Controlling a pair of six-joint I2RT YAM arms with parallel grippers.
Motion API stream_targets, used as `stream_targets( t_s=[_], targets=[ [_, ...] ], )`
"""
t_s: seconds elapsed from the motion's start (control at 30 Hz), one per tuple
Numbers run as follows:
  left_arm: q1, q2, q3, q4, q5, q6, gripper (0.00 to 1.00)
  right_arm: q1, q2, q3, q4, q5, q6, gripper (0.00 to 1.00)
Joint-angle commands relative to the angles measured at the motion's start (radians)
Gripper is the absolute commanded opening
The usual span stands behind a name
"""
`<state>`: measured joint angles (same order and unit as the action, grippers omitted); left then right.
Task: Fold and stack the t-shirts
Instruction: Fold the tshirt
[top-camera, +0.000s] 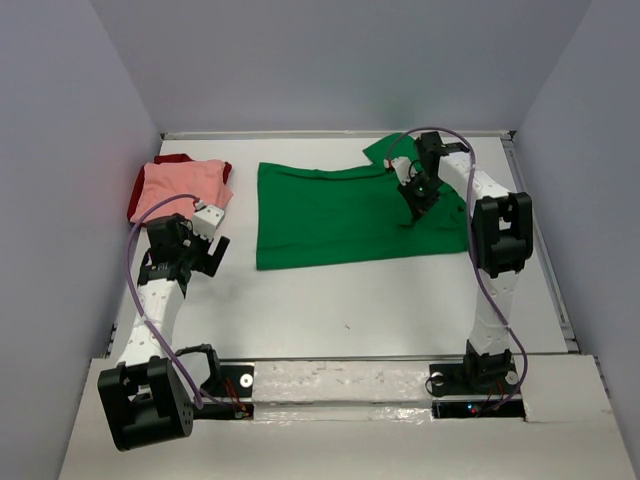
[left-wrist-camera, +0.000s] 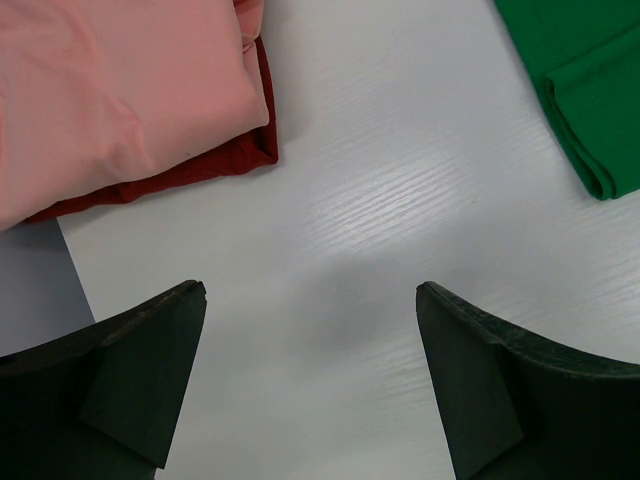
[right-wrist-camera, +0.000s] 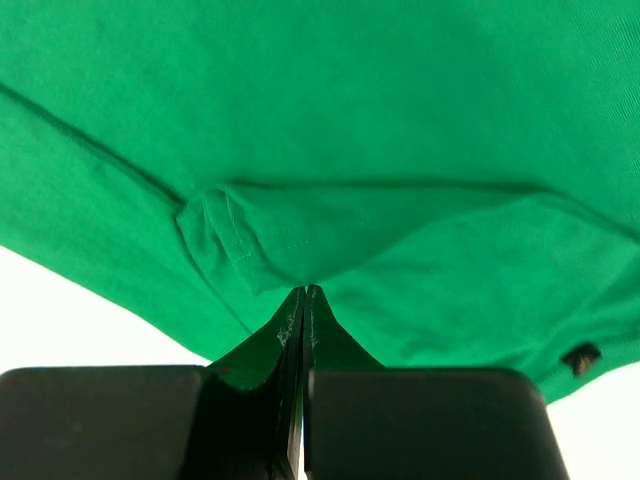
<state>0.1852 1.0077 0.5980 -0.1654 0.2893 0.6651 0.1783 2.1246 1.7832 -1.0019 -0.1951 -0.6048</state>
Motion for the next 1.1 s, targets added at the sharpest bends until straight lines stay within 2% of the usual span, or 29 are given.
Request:
stream_targets(
  t_s=[0.0,0.13,0.33,0.5,0.63,0.8,0.93,1.07],
  targets=[
    [0.003,-0.009,0.017,0.006,0.025,0.008,0.99,0.016,0.054,0.074,-0.056,-0.058,0.008,0.00],
    [0.003,-0.011,0.017,0.007,0.022,0.008,0.99,0.027,0.107,0.117,-0.029,-0.072,0.020,0.00],
    [0.003,-0.006,0.020,0.006,0.014,0.007,0.99,0.047,0.187,0.293,0.029,-0.182,0.063,0.00],
    [0.003,-0.015,0.020,0.004,0.016,0.007,0.99,0.047,0.066,0.262,0.192,-0.236,0.097,0.00],
    [0.003,-0.017,0.023,0.000,0.024,0.007,0.99,0.047,-0.006,0.274,0.180,-0.196,0.094,0.00],
    [0.003,-0.015,0.026,-0.005,0.039,0.010,0.99,0.047,-0.132,0.168,0.169,-0.074,0.046,0.00],
    [0.003,-0.026,0.039,-0.019,0.057,0.014,0.99,0.047,-0.202,-0.028,0.195,0.058,0.088,0.00],
    [0.003,-0.041,0.042,-0.026,0.089,0.025,0.99,0.009,-0.287,-0.183,0.218,0.030,0.129,0.00]
  ],
)
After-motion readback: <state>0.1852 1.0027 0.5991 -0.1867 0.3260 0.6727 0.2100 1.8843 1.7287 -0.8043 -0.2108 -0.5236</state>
